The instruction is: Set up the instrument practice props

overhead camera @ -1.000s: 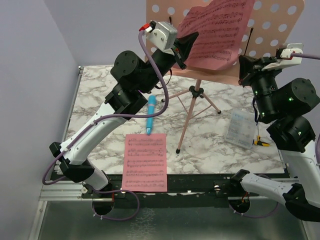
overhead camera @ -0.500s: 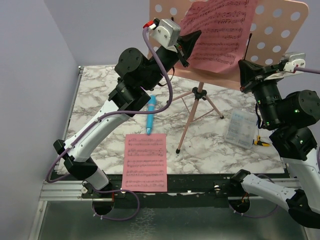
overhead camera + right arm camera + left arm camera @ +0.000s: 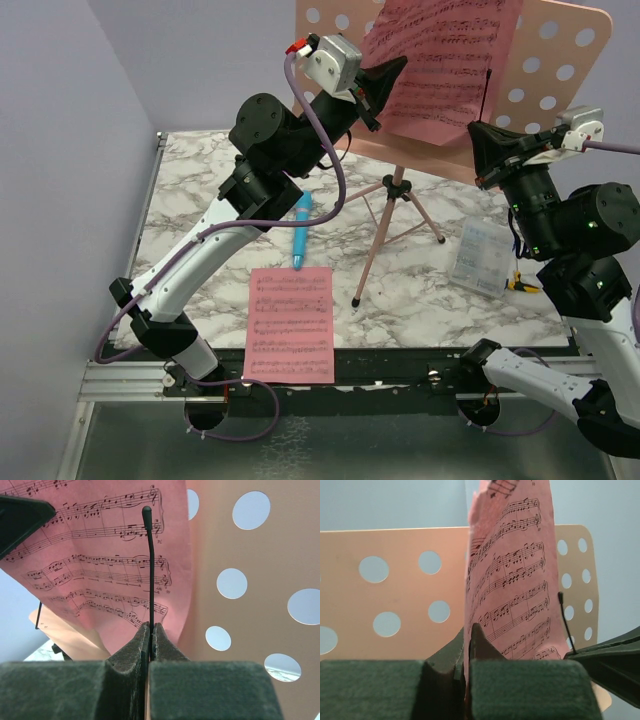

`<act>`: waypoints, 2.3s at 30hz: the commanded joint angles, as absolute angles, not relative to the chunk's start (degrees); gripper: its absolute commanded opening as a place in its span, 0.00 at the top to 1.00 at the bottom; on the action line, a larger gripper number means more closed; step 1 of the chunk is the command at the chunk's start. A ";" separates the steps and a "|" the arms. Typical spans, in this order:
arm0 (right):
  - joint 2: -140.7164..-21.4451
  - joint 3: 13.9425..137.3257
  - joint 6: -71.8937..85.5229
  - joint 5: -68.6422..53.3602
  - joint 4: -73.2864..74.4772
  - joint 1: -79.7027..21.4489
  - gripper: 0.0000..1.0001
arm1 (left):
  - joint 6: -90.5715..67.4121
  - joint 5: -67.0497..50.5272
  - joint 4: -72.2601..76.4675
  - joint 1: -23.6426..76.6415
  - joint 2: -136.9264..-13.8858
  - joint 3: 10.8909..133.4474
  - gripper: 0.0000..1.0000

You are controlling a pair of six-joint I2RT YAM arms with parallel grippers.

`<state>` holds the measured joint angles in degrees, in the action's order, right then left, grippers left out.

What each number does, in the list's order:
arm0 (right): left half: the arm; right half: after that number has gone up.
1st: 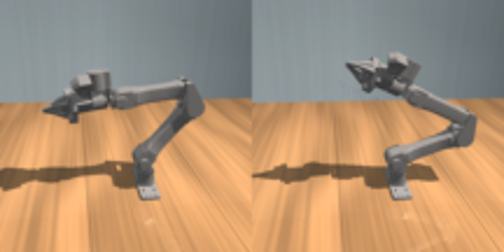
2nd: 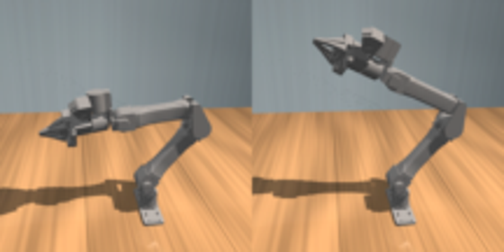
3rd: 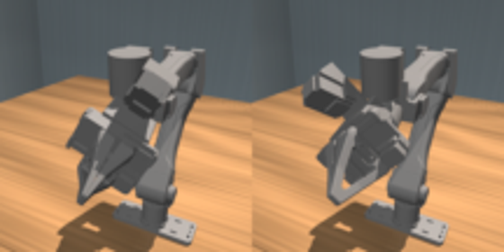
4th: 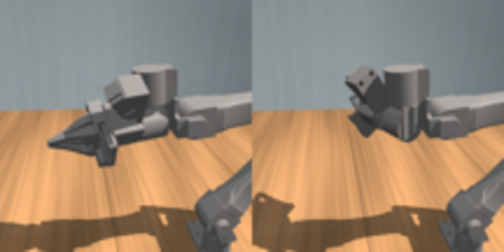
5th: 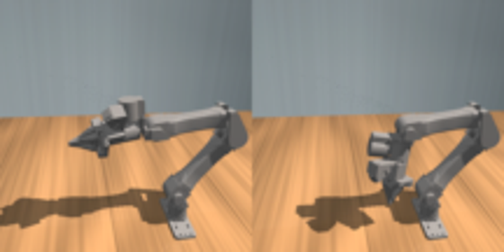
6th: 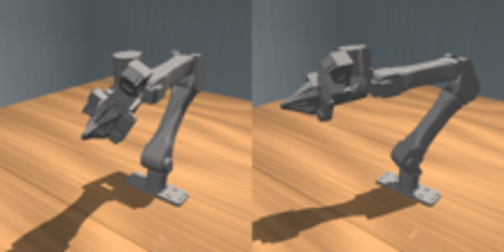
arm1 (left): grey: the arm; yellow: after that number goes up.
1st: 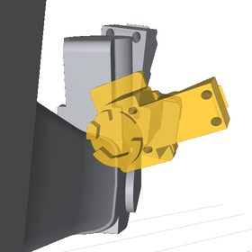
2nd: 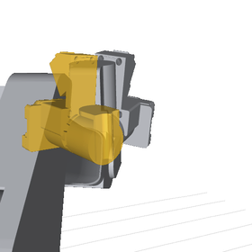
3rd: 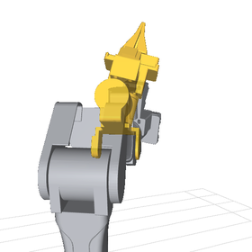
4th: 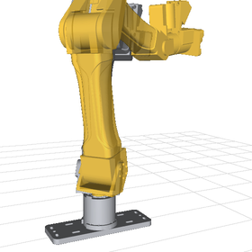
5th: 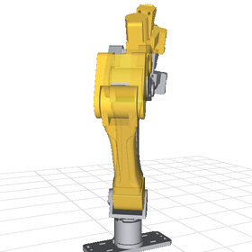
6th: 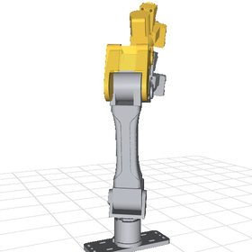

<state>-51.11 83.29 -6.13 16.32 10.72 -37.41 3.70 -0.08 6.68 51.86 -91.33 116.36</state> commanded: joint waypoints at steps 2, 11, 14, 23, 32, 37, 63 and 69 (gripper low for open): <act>-51.65 85.46 -6.32 12.53 9.46 -37.62 0.99 | 1.67 -5.10 9.32 51.73 -92.40 118.26 1.00; -52.25 85.78 -5.02 12.95 10.25 -37.62 0.99 | -2.43 -13.98 10.48 51.69 -94.38 118.65 1.00; -52.21 85.78 -4.63 12.48 10.28 -37.61 0.99 | -3.27 -15.43 10.32 51.74 -95.34 119.13 1.00; -52.21 85.79 -3.79 11.78 10.54 -37.62 0.99 | -2.84 -15.57 9.08 51.77 -96.72 119.94 1.00; -52.38 85.19 -3.69 12.78 10.40 -37.66 0.99 | -1.53 -14.72 7.92 51.72 -95.29 117.69 0.71; -52.40 85.25 -3.60 13.41 10.50 -37.62 0.99 | -0.27 -11.94 7.84 51.74 -92.39 113.76 0.61; -51.94 85.16 -2.72 12.57 10.45 -37.62 0.99 | -2.71 -6.25 15.88 51.67 -87.22 102.79 1.00; -51.62 84.86 -2.59 12.61 9.83 -37.62 0.99 | -6.72 -6.03 19.61 51.63 -87.01 101.14 1.00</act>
<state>-52.42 84.16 -3.05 13.85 11.64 -37.41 -2.50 -7.40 15.25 51.81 -88.25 102.24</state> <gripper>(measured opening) 0.014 0.003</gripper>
